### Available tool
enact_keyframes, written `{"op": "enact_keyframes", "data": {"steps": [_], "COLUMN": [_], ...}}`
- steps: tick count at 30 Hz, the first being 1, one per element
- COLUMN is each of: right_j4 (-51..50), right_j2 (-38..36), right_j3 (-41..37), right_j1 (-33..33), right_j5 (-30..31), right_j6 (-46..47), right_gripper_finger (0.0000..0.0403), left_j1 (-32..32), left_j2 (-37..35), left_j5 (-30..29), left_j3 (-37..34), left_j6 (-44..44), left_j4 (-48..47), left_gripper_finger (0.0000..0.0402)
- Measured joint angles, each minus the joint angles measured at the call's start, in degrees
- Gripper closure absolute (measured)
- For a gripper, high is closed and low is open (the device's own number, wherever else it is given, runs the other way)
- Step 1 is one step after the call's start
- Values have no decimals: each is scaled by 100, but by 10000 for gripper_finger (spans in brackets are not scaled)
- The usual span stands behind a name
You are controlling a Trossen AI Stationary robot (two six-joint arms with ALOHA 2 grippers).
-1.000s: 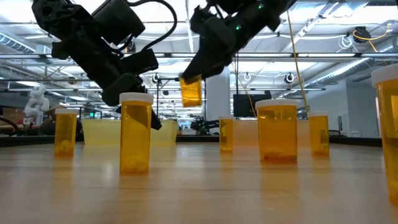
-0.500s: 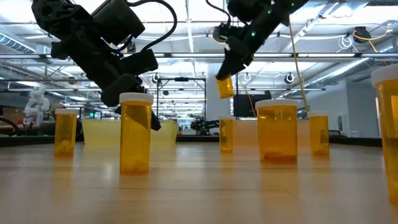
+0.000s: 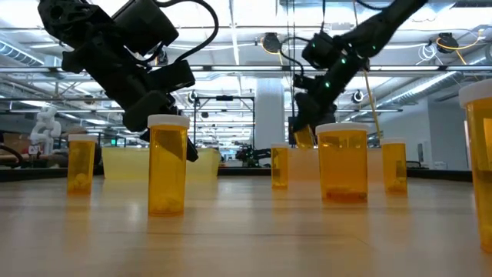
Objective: Pick and place medicine bottles into bin by pill shape (circle, oval)
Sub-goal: Put the big yellow pill bottle into the transparent orange bin
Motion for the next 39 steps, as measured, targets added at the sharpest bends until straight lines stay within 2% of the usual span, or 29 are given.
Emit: {"op": "enact_keyframes", "data": {"steps": [6, 16, 39], "right_j4": [930, 2066, 2205], "right_j2": [0, 27, 305], "right_j3": [-684, -1443, -1617], "right_j1": [-272, -339, -496], "right_j5": [-570, -573, -572], "right_j6": [231, 326, 829], "right_gripper_finger": [189, 188, 184], "left_j1": [0, 2, -2], "left_j2": [0, -1, -2], "left_j5": [2, 2, 22], "left_j3": [0, 0, -2], "left_j6": [-4, 0, -22], "left_j4": [17, 64, 206], "left_gripper_finger": [73, 73, 73]}}
